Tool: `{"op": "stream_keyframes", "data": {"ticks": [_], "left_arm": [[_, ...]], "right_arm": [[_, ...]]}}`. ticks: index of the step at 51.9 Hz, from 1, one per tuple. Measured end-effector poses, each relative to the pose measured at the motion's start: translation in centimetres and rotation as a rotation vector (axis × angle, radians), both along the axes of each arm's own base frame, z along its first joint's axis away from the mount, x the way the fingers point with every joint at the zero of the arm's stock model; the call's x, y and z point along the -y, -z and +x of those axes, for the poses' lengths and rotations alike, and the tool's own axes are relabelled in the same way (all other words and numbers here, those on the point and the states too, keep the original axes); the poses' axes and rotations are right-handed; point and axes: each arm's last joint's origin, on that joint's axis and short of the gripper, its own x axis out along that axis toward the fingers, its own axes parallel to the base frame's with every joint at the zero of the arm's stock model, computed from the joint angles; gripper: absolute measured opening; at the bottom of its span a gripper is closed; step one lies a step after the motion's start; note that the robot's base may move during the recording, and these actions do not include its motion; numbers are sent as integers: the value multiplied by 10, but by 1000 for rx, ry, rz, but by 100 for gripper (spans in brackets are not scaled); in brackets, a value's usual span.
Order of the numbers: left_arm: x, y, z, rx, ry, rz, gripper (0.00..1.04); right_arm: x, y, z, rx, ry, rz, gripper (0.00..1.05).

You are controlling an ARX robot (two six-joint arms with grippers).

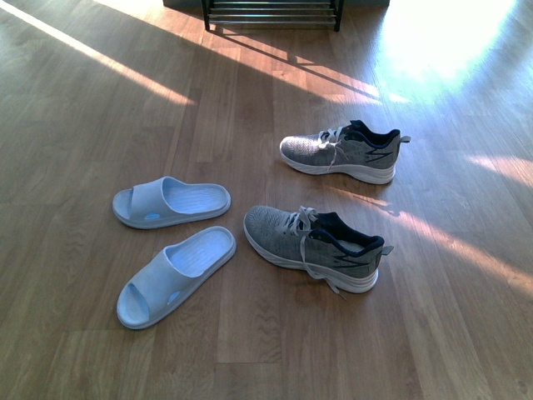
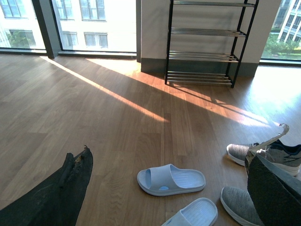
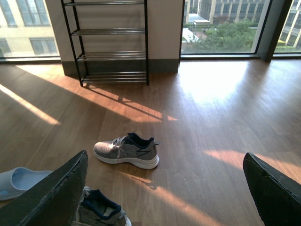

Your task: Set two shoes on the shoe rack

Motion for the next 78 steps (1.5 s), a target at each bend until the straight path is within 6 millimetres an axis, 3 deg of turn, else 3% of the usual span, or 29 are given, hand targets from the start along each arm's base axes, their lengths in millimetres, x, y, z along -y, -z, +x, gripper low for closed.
{"op": "stream_keyframes", "data": {"ticks": [66, 71, 78], "left_arm": [[0, 0, 0, 0, 0, 0, 95], [0, 0, 0, 0, 0, 0, 95], [0, 0, 0, 0, -1, 0, 95]], "right_arm": [[0, 0, 0, -1, -1, 0, 96], [0, -3, 3, 10, -212, 59, 96], [-7, 4, 14, -139, -408, 89, 96]]}}
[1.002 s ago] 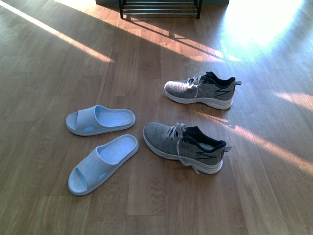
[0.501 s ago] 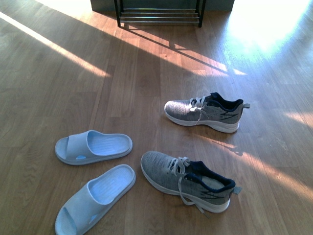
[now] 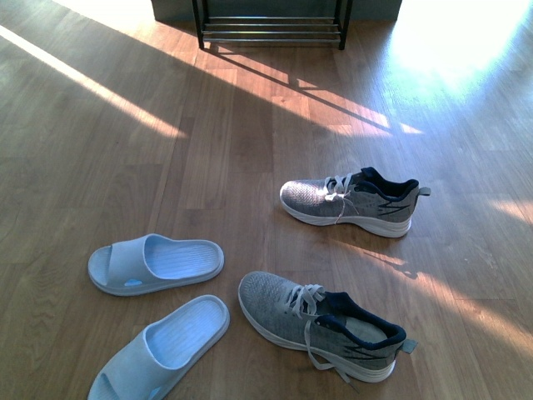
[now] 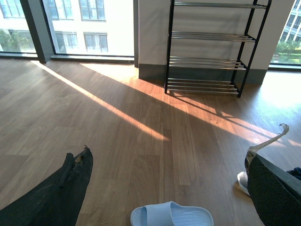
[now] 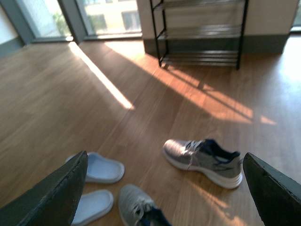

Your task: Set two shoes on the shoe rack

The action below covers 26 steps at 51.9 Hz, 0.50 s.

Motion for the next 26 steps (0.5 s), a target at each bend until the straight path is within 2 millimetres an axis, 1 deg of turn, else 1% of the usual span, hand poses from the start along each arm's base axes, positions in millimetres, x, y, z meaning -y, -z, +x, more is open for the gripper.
{"op": "stream_keyframes", "data": {"ticks": [7, 11, 14, 16, 19, 22, 23, 25, 26], "left_arm": [[0, 0, 0, 0, 0, 0, 95], [0, 0, 0, 0, 0, 0, 95], [0, 0, 0, 0, 0, 0, 95], [0, 0, 0, 0, 0, 0, 95], [0, 0, 0, 0, 0, 0, 95], [0, 0, 0, 0, 0, 0, 95], [0, 0, 0, 0, 0, 0, 95], [0, 0, 0, 0, 0, 0, 95], [0, 0, 0, 0, 0, 0, 95]], "right_arm": [[-6, 8, 24, -88, -44, -80, 96], [-9, 15, 43, -125, -66, -140, 96], [-11, 26, 67, -172, -88, -191, 96], [-12, 37, 83, -213, -102, -227, 96], [-15, 62, 107, -279, -114, -289, 96], [-18, 83, 122, -343, -132, -328, 96], [-19, 87, 124, -355, -136, -332, 96], [-21, 103, 131, -397, -149, -360, 96], [-21, 107, 132, -407, -155, -366, 96]]}}
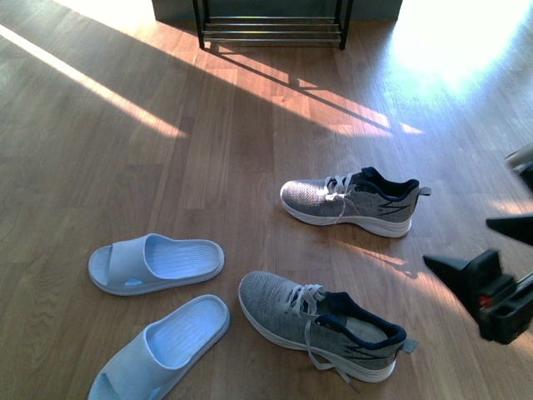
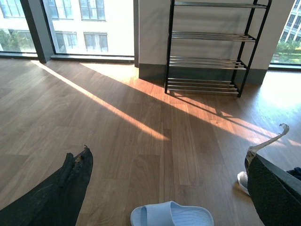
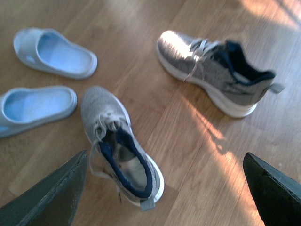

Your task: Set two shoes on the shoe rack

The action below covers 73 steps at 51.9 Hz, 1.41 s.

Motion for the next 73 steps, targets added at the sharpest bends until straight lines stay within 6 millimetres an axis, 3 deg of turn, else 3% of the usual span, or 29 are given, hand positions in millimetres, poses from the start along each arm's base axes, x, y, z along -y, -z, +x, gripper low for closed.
{"op": "stream_keyframes", "data": {"ticks": [12, 24, 48, 63, 73], "left_arm": [[0, 0, 0, 0, 0, 0, 95], [0, 0, 0, 0, 0, 0, 95], [0, 0, 0, 0, 0, 0, 95], [0, 0, 0, 0, 0, 0, 95], [0, 0, 0, 0, 0, 0, 95]], "right_arm": [[-10, 96, 29, -230, -82, -140, 96], [-10, 153, 57, -318, -90, -178, 96], [-6, 202, 77, -361, -38, -171, 96], [-14, 206, 75, -403, -93, -142, 95], [-16, 211, 76, -411, -104, -136, 62]]}}
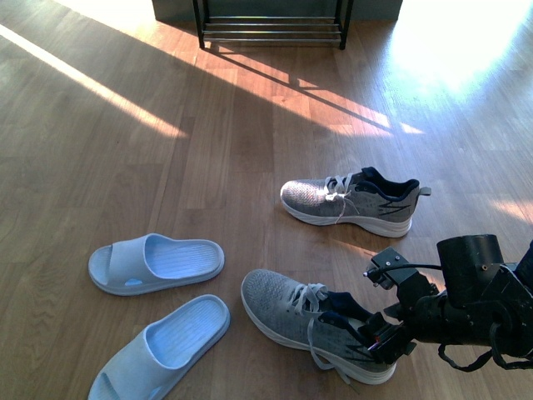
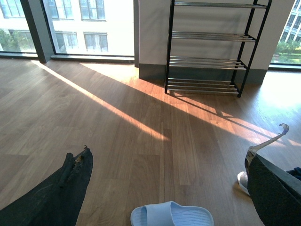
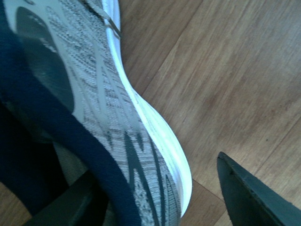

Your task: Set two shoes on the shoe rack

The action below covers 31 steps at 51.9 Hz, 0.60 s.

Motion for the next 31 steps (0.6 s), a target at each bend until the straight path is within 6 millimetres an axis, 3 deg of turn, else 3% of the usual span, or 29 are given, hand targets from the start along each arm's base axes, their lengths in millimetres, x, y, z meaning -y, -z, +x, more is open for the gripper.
{"op": "stream_keyframes", "data": {"ticks": [12, 17, 23, 31], "left_arm": [[0, 0, 0, 0, 0, 0, 95], [0, 0, 0, 0, 0, 0, 95], [0, 0, 0, 0, 0, 0, 95], [0, 0, 0, 0, 0, 0, 95]], "right_arm": [[-2, 1, -2, -9, -1, 23, 18], [-2, 0, -3, 8, -1, 24, 6], [0, -7, -8, 57, 68, 9, 5], [4, -43, -11, 175, 212, 38, 5]]}}
